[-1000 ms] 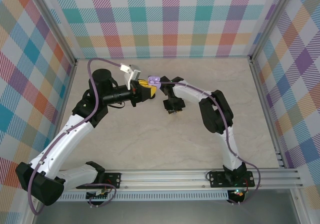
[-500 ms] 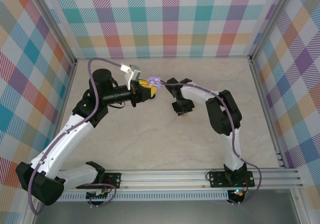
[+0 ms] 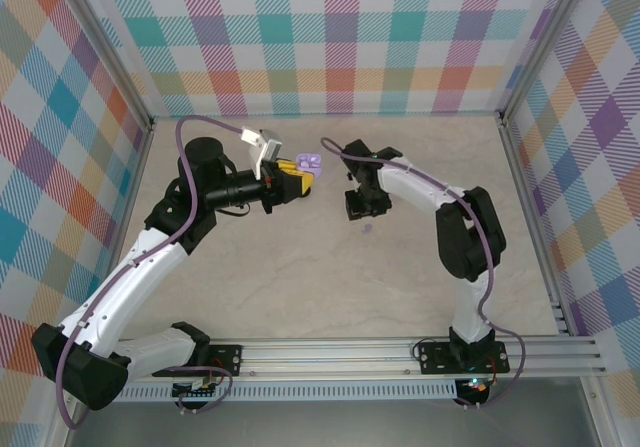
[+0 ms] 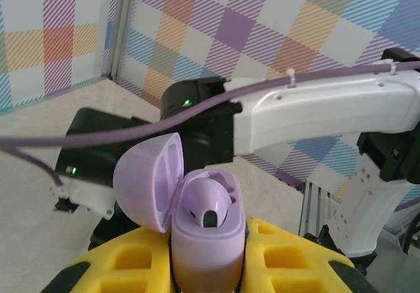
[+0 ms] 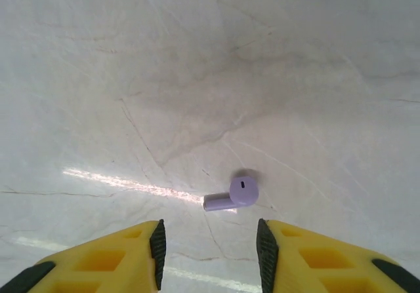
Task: Insert the wireless bluetooth earbuds into the charging case
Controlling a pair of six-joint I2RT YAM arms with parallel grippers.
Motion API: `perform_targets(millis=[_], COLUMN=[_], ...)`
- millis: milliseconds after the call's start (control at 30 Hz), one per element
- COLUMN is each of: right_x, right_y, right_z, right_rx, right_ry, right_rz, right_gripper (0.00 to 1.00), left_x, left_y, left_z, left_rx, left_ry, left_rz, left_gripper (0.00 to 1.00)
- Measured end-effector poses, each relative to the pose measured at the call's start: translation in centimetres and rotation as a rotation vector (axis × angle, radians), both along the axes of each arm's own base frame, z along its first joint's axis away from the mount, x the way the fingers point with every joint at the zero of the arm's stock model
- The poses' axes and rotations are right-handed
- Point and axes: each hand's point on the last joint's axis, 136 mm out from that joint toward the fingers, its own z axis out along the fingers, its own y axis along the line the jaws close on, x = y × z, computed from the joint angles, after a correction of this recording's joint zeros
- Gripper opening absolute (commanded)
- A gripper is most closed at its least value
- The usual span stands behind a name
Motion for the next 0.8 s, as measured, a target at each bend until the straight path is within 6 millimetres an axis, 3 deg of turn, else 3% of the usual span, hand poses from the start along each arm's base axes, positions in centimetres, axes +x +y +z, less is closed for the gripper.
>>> perform_targets(millis=[100, 300, 533, 800], right_x=[0.1, -1.5, -1.7, -2.1], right_y=[-1.3, -3.8, -3.6, -3.8], right_z=[0.4, -2.2, -3.2, -5.7], right_rx=[0.02, -0.014, -0.007, -0.036], right_ry=[0.0, 0.079, 0.101, 0.157], right_rz=[-0.067, -0.16, -0.188, -0.206], right_gripper=[0.3, 0.19, 0.18, 0.18], left_x=[0.0, 0.0, 0.1, 0.1], left_y=[0.0, 0.0, -0.1, -0.1], left_z=[0.0, 0.0, -0.2, -0.2], left_rx=[0.0, 0.0, 0.002, 0.003], left_ry=[0.001, 0.001, 0.005, 0.005], left_rz=[0.0, 0.0, 0.0, 0.0], left_gripper=[0.1, 0.1, 0.11, 0.11])
